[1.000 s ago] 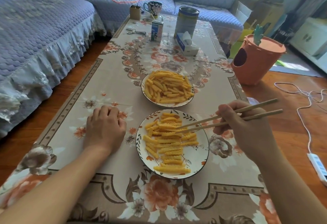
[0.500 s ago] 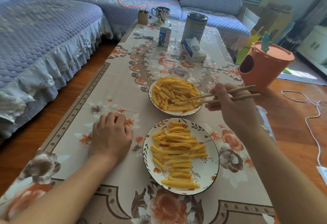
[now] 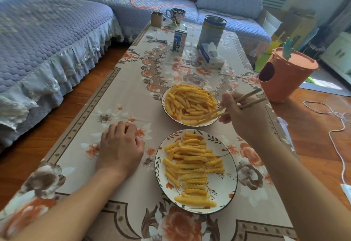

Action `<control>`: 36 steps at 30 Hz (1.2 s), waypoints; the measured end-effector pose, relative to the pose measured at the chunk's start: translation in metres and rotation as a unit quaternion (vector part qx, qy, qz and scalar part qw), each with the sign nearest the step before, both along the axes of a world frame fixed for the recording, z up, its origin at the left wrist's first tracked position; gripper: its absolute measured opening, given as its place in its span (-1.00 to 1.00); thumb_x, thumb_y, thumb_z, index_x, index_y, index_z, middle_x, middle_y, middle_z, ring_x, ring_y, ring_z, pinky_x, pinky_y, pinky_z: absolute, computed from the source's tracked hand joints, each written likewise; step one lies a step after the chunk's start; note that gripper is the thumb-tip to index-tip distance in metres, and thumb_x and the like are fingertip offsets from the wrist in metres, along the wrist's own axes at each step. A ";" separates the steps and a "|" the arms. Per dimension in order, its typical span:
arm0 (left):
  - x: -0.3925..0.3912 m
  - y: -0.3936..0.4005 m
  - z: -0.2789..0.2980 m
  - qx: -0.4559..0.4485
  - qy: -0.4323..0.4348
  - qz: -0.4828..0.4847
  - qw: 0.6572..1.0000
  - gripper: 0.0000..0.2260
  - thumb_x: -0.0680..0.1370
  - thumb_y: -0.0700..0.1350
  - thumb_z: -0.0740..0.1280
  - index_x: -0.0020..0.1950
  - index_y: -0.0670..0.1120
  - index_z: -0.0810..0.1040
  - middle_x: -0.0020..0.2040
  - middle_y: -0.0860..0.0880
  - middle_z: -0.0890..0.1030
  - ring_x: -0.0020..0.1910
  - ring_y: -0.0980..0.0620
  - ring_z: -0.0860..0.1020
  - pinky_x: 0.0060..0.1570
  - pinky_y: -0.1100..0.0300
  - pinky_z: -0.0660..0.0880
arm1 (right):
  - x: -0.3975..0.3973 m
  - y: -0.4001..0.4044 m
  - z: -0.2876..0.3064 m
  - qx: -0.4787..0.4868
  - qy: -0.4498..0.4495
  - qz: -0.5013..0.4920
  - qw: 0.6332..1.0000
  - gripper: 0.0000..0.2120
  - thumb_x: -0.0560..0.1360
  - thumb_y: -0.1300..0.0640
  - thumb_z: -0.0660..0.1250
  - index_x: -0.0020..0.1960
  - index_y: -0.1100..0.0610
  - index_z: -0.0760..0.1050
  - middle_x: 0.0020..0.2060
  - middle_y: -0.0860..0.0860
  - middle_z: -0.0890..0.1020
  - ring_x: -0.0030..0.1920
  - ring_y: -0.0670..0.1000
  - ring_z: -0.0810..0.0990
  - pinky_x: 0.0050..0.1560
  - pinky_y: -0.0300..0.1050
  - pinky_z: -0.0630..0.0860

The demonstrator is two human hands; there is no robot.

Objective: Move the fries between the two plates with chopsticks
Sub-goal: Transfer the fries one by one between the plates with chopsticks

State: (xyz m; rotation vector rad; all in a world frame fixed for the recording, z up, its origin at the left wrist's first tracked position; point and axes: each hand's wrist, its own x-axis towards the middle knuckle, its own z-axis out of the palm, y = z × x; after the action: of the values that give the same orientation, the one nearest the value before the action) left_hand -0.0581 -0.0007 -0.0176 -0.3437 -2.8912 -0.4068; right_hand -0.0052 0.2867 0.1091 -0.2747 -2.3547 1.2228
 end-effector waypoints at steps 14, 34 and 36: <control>0.000 -0.001 0.000 0.003 0.001 0.001 1.000 -0.67 0.50 0.03 0.13 0.13 -0.06 0.56 0.09 -0.11 0.54 0.09 -0.14 0.44 0.10 -0.08 0.41 | 0.064 -0.014 0.061 -0.127 0.003 0.043 0.991 -0.59 0.59 -0.06 0.23 -0.15 0.27 0.58 -0.43 0.21 0.63 -0.44 0.19 0.67 -0.39 -0.03 0.67; -0.001 0.000 -0.001 0.003 0.004 0.002 1.000 -0.68 0.49 0.03 0.12 0.08 -0.08 0.55 0.05 -0.13 0.53 0.05 -0.16 0.42 0.04 -0.09 0.41 | 0.113 -0.025 0.034 -0.039 -0.041 0.064 0.996 -0.81 0.52 0.08 0.40 -0.20 0.17 0.62 -0.45 0.11 0.66 -0.47 0.04 0.66 -0.46 -0.19 0.55; -0.001 0.000 -0.001 0.003 0.005 0.001 1.000 -0.68 0.49 0.03 0.13 0.07 -0.09 0.55 0.05 -0.13 0.53 0.05 -0.17 0.43 0.03 -0.09 0.41 | 0.111 -0.022 0.033 -0.049 -0.043 0.060 0.996 -0.77 0.51 0.05 0.39 -0.20 0.20 0.61 -0.46 0.14 0.65 -0.48 0.05 0.65 -0.44 -0.21 0.54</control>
State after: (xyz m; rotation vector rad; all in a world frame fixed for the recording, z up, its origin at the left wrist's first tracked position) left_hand -0.0589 -0.0005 -0.0188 -0.3406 -2.8804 -0.4112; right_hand 0.1057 0.2645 0.1421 -0.2256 -2.4193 1.4113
